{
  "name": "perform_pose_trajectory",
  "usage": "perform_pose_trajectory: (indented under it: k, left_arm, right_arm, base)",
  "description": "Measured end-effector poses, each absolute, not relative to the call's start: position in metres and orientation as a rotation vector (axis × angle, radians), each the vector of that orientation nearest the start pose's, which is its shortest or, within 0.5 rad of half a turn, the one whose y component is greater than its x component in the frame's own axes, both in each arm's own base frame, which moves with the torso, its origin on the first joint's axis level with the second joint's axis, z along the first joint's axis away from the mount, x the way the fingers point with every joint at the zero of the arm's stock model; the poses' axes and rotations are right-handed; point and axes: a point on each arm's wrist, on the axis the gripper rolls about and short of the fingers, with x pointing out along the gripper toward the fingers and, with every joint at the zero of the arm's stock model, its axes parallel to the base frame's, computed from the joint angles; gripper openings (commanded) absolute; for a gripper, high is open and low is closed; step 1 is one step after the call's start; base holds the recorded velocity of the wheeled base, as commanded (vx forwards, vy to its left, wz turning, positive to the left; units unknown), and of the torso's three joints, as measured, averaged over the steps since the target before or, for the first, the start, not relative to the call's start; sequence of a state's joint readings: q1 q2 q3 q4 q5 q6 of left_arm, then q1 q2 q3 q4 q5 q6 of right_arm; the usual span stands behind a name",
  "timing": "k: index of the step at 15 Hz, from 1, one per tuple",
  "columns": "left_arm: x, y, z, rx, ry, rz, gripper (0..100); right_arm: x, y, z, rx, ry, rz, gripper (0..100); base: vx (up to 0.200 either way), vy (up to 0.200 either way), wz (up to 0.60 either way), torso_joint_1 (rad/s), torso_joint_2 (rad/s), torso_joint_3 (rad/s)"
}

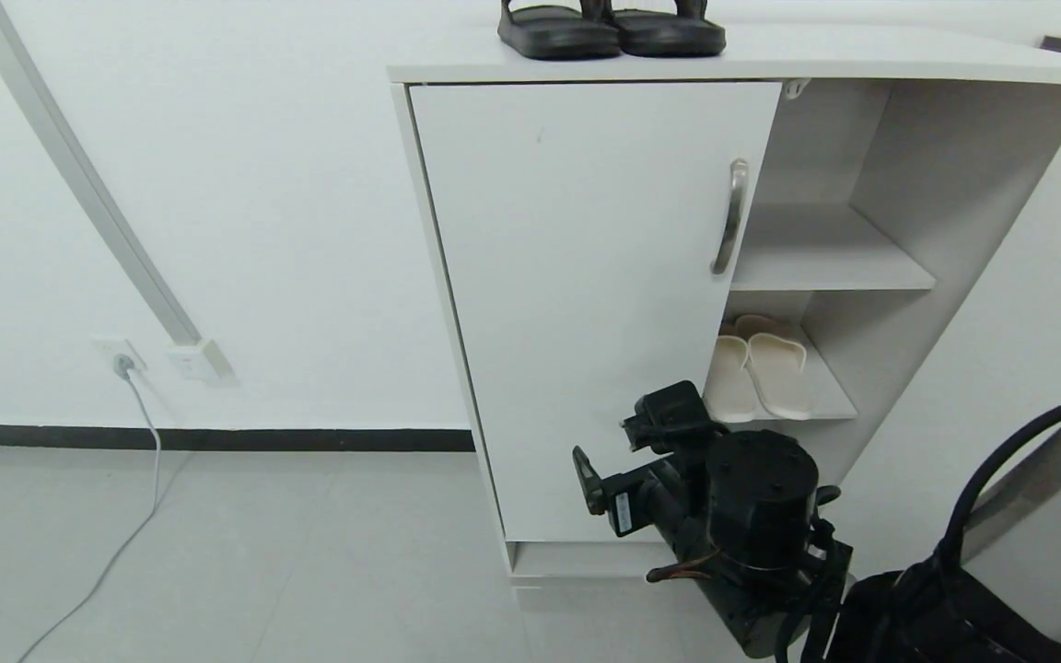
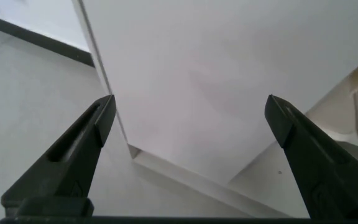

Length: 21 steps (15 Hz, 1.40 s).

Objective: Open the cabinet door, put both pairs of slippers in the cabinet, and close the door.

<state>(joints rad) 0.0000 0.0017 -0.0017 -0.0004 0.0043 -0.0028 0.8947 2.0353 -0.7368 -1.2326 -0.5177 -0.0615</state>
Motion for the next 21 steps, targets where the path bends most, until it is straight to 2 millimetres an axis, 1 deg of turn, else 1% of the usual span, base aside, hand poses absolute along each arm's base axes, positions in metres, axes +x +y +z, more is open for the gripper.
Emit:
perform_pose_trajectory:
  k: [4,10,21]
  left_arm:
    - [-0.0228,0.0001,0.0759,-0.002,0.0,0.005,0]
    - [-0.0227,0.0001,0.0756,-0.003,0.001,0.004,0]
    - [-0.0227,0.0001,0.0758,-0.002,0.001,0.004,0]
  right_arm:
    - [0.2266,0.2671,0.1162,-0.11,0.034,0.383,100]
    - [0.2267,0.2659,0.1161,-0.115,0.036,0.379,100]
    - [0.2262,0.2654,0.1144,-0.12,0.041,0.381,100]
  base:
    - [0.0,0.0,0.0,0.045,-0.5,-0.36]
    - [0.0,0.0,0.0,0.125,-0.47,-0.34]
    - [0.0,0.0,0.0,0.186,-0.5,-0.316]
